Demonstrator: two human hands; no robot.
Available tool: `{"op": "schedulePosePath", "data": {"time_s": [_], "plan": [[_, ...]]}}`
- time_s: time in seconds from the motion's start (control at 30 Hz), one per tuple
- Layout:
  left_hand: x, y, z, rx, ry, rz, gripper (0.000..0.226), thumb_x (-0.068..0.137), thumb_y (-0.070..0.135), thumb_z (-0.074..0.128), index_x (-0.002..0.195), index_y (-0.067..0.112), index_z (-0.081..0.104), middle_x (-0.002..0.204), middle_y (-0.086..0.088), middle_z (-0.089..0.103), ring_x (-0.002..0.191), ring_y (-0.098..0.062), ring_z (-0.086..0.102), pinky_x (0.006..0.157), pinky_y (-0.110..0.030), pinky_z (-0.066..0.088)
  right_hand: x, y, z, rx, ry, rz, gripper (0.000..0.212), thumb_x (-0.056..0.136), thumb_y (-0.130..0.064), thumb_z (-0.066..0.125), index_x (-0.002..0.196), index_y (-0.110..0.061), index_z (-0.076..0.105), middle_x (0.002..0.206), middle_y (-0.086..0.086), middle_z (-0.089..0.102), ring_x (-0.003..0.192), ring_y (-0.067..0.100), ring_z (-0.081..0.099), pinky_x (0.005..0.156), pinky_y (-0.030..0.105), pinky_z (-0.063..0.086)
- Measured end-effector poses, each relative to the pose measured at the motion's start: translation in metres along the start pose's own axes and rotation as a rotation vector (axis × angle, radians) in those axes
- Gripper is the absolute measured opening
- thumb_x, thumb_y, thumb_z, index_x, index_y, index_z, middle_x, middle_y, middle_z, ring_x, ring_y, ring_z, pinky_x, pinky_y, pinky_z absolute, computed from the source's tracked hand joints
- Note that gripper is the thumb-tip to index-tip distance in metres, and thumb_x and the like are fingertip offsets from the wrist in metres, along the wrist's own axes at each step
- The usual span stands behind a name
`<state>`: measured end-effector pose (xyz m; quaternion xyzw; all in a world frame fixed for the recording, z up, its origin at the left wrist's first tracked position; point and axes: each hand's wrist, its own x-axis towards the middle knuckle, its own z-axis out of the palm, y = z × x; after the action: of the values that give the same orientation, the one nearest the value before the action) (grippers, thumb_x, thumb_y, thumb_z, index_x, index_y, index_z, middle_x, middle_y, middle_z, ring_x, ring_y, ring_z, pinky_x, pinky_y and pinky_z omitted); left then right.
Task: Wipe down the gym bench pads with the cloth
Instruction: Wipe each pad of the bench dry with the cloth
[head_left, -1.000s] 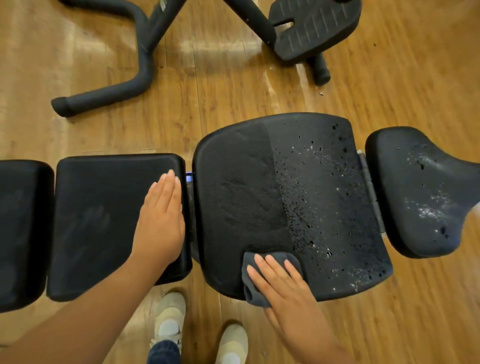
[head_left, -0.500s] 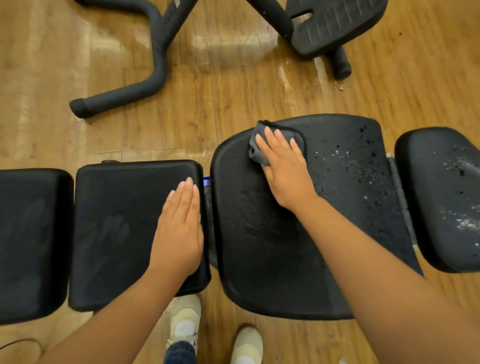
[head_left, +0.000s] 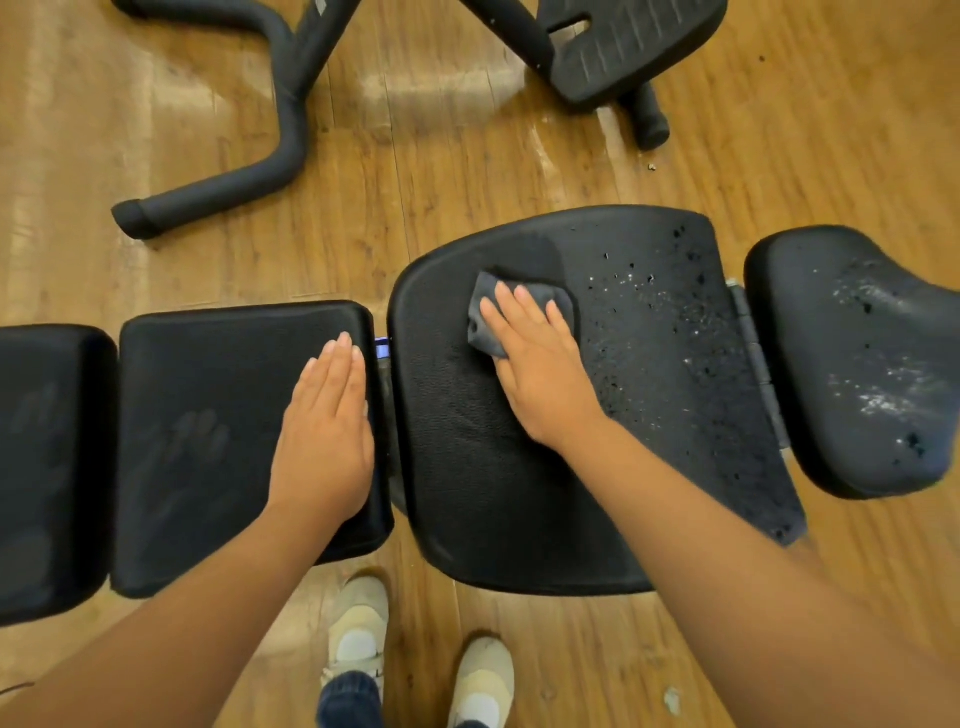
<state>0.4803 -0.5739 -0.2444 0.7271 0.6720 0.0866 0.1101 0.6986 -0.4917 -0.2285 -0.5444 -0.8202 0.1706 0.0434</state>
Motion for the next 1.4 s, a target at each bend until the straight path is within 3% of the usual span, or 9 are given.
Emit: {"op": "schedulePosePath", "data": {"time_s": [0.17,0.33,0.47,0.6,0.8,0.93,1.07,1.17,1.4], "plan": [[-0.001,0.0,0.0,-0.008,-0.01,-0.016,0.054,0.096,0.021,0.022,0.144,-0.003,0.024,0.153,-0.018,0.023,0.143,-0.026,0.015,0.118,-0.04,0.011,-0.071,-0.008,0.005,0.027,-0.081,-0.008,0.056,0.09,-0.024,0.027,0.145,-0.017,0.028,0.154,0.001,0.023,0.142,0.015,0.011,0.116,0.034,0.0],[-0.002,0.002,-0.002,-0.016,-0.006,-0.027,0.053,0.095,0.018,0.025,0.144,-0.004,0.024,0.153,-0.018,0.022,0.143,-0.027,0.015,0.117,-0.041,0.011,-0.156,-0.021,0.011,0.005,-0.166,-0.013,0.06,0.084,-0.022,0.039,0.143,-0.018,0.034,0.152,-0.001,0.029,0.141,0.014,0.017,0.113,0.038,0.011],[-0.002,0.005,-0.003,-0.024,-0.015,-0.028,0.054,0.095,0.019,0.023,0.144,-0.003,0.023,0.154,-0.018,0.021,0.144,-0.027,0.013,0.118,-0.041,0.01,-0.199,-0.027,0.011,0.038,-0.22,0.013,0.065,0.081,-0.021,0.041,0.145,-0.022,0.03,0.154,-0.005,0.023,0.142,0.011,0.013,0.113,0.036,0.011],[-0.002,0.005,-0.003,-0.009,-0.006,-0.04,0.052,0.096,0.018,0.026,0.143,-0.004,0.024,0.153,-0.018,0.022,0.143,-0.027,0.015,0.118,-0.039,0.009,-0.193,-0.024,0.007,0.027,-0.247,0.029,0.066,0.081,-0.023,0.048,0.145,-0.026,0.03,0.153,-0.009,0.022,0.142,0.008,0.013,0.114,0.032,0.009],[0.001,0.006,-0.005,0.069,0.002,-0.037,0.049,0.094,0.006,0.035,0.14,-0.008,0.027,0.149,-0.024,0.028,0.14,-0.032,0.023,0.117,-0.034,0.002,-0.183,-0.019,0.009,-0.01,-0.241,0.023,0.066,0.082,-0.027,0.041,0.146,-0.028,0.024,0.154,-0.009,0.021,0.142,0.008,0.013,0.113,0.033,0.012],[0.008,0.041,-0.009,0.007,0.092,-0.059,0.05,0.094,0.003,0.037,0.143,-0.004,0.027,0.151,-0.021,0.027,0.142,-0.03,0.02,0.117,-0.036,0.002,-0.181,-0.017,0.013,0.005,-0.219,0.008,0.068,0.077,-0.025,0.043,0.144,-0.024,0.031,0.152,-0.006,0.028,0.141,0.01,0.018,0.112,0.034,0.015],[0.025,0.101,0.006,-0.067,0.133,0.025,0.049,0.095,0.01,0.034,0.142,-0.004,0.029,0.15,-0.021,0.029,0.14,-0.03,0.025,0.115,-0.037,0.009,-0.182,-0.017,0.011,0.004,-0.208,0.005,0.066,0.077,-0.025,0.041,0.142,-0.022,0.036,0.151,-0.005,0.03,0.14,0.011,0.02,0.112,0.034,0.016],[0.025,0.107,0.029,-0.014,0.066,-0.056,0.051,0.095,0.018,0.026,0.139,-0.006,0.035,0.147,-0.022,0.034,0.138,-0.031,0.031,0.115,-0.039,0.012,-0.179,-0.017,0.015,-0.002,-0.172,0.015,0.064,0.078,-0.024,0.041,0.142,-0.021,0.037,0.15,-0.002,0.033,0.14,0.012,0.021,0.111,0.034,0.017],[0.02,0.101,0.041,0.009,0.07,-0.048,0.052,0.094,0.018,0.029,0.139,-0.006,0.034,0.147,-0.022,0.034,0.138,-0.029,0.029,0.115,-0.037,0.009,-0.095,0.005,0.003,0.078,-0.029,0.076,0.055,0.088,-0.023,0.035,0.143,-0.019,0.032,0.151,-0.002,0.026,0.139,0.004,0.007,0.115,0.03,0.004]]}}
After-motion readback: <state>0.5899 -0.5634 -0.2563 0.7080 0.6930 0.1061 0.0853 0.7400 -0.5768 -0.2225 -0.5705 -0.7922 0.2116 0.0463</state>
